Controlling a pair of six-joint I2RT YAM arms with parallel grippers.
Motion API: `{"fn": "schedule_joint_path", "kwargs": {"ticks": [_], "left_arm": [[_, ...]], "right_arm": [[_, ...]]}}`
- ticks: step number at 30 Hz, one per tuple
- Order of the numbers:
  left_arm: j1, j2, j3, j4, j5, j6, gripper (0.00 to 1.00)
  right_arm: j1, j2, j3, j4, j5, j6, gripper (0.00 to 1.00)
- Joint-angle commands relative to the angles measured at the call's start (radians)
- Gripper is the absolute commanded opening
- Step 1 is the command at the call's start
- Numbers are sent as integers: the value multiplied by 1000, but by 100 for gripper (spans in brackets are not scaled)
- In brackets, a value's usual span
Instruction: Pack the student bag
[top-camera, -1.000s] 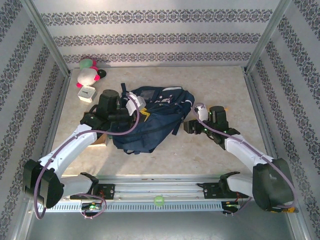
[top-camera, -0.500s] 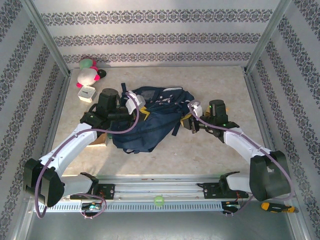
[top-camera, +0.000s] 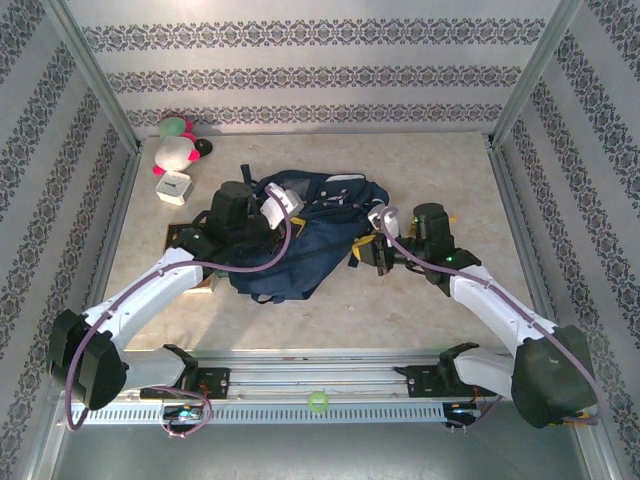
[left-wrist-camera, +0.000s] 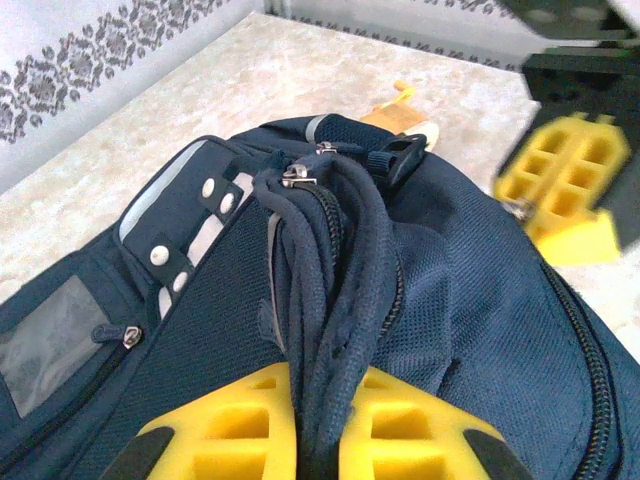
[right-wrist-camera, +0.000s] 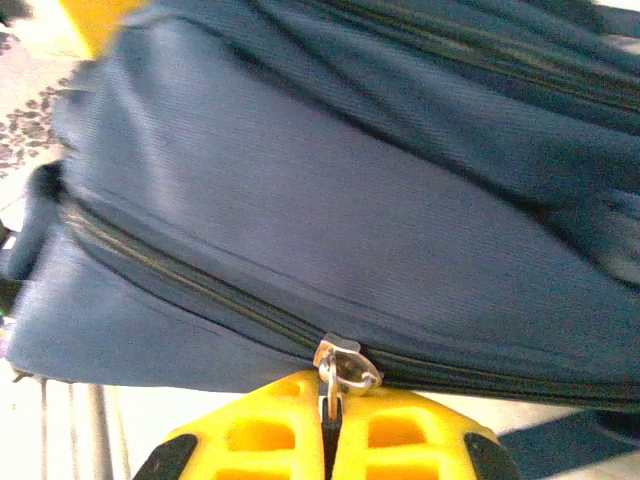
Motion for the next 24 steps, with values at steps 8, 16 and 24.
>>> {"fn": "schedule_joint_path", "kwargs": {"ticks": [8,16,24], "left_arm": [[-119,130,72,251,-327,-225,0],[-231,286,135,373,-451,-383,0],[-238,323,128,486,-400,-389,0]], "right_arm": [[223,-96,-2,-11,95,229,0],[378,-165,-33,18,283,466,0],[451,-192,-56,-3,402,639,14]]}}
